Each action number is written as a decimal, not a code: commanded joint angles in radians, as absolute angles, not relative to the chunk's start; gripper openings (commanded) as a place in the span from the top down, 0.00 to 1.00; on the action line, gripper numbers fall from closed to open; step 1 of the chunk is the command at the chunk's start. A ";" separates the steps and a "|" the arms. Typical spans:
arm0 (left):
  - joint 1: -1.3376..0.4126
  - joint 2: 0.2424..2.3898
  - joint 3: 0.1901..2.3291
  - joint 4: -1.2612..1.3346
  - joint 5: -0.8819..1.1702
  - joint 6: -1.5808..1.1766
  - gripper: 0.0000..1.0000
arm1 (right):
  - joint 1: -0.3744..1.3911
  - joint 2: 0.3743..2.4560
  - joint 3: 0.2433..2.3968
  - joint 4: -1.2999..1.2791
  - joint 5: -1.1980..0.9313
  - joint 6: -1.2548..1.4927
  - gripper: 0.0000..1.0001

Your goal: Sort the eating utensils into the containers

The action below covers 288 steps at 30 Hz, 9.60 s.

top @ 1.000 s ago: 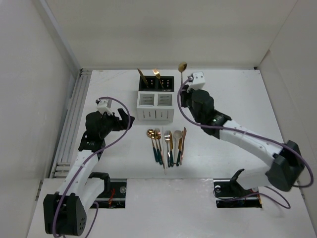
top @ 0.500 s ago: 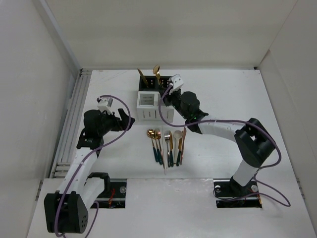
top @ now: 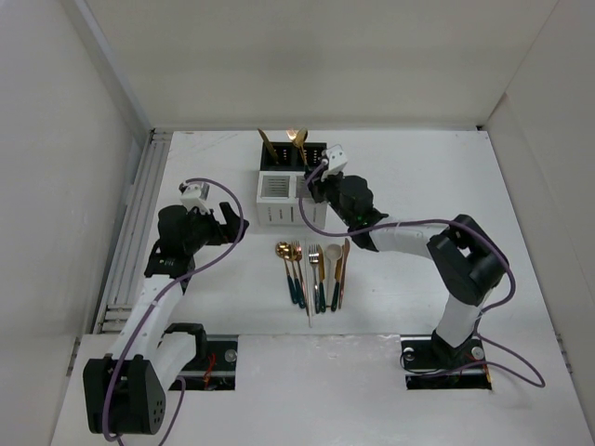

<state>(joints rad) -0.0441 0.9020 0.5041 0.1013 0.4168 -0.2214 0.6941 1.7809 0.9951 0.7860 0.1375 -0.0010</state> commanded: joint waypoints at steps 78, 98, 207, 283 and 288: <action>-0.818 1.474 0.883 -0.413 0.017 -0.600 0.62 | 0.847 0.997 0.788 -0.430 0.776 0.637 0.33; -0.827 1.628 0.925 -0.413 0.008 -0.600 0.62 | 0.847 0.988 0.770 -0.439 0.796 0.627 0.32; -0.597 1.672 1.118 0.565 -0.104 -0.151 0.54 | 0.727 1.012 0.923 -0.362 0.775 0.402 0.32; -0.963 1.488 0.782 -0.297 0.031 -0.380 0.65 | 0.808 0.845 0.778 -0.723 0.790 0.782 0.31; -0.963 1.488 0.801 -0.357 0.009 -0.436 0.70 | 0.808 0.845 0.778 -0.741 0.813 0.782 0.31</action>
<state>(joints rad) -0.9604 1.4876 0.7692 -0.2707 0.0525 -0.3889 0.8001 0.8585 0.7803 -0.7235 0.7708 0.7677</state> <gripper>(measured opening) 0.305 0.689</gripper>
